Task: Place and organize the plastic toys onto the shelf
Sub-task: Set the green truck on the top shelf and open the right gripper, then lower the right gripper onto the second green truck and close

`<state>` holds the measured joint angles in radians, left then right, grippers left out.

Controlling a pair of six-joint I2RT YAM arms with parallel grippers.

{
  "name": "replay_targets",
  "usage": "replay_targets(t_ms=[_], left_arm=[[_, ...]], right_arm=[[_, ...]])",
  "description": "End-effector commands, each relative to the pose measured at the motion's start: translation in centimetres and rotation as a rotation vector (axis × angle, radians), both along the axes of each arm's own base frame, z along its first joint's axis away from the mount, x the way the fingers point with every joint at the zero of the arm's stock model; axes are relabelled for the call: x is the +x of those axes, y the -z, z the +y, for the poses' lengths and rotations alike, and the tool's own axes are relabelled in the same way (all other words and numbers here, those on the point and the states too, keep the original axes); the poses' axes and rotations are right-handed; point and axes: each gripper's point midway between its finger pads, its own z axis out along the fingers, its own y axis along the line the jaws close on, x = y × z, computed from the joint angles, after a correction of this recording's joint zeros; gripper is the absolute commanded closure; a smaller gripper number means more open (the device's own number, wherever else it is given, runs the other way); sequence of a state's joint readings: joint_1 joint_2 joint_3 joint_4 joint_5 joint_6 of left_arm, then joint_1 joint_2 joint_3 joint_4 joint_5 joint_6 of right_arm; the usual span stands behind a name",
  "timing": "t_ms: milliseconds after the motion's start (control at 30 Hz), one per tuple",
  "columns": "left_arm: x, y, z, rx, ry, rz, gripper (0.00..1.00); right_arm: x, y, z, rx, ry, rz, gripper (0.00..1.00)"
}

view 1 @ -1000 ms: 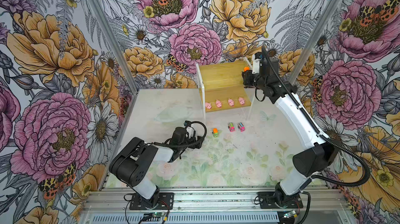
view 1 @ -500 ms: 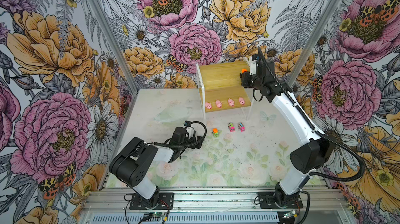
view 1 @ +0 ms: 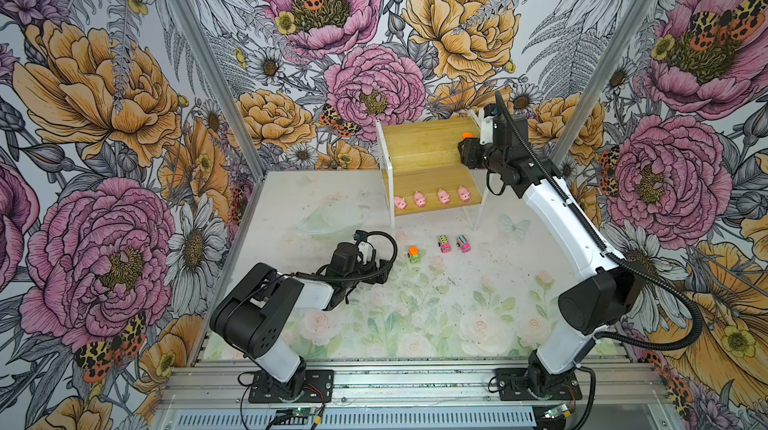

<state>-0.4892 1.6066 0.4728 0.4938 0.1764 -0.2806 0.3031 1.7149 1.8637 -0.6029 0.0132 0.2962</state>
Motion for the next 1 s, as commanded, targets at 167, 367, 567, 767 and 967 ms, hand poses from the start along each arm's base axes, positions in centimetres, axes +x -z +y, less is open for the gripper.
replay_targets(t_ms=[167, 367, 567, 767, 967], left_arm=[[0.2, -0.5, -0.5, -0.005, 0.014, -0.016, 0.01], [-0.4, -0.3, -0.5, -0.009, 0.024, -0.010, 0.01], [-0.8, -0.3, -0.2, -0.017, 0.028, -0.009, 0.01], [-1.1, 0.1, -0.1, -0.012, 0.029, 0.002, 0.01], [-1.3, 0.2, -0.2, -0.017, 0.042, 0.004, 0.01]], right_arm=[[-7.2, -5.2, 2.7, 0.052, -0.127, -0.095, 0.39], [-13.8, -4.2, 5.6, 0.037, -0.288, -0.099, 0.39], [-16.2, 8.2, 7.5, -0.059, -0.378, 0.081, 0.39], [-18.0, 17.9, 10.7, 0.083, -0.466, 0.128, 0.39], [-17.5, 22.8, 11.1, 0.114, -0.427, 0.167, 0.41]])
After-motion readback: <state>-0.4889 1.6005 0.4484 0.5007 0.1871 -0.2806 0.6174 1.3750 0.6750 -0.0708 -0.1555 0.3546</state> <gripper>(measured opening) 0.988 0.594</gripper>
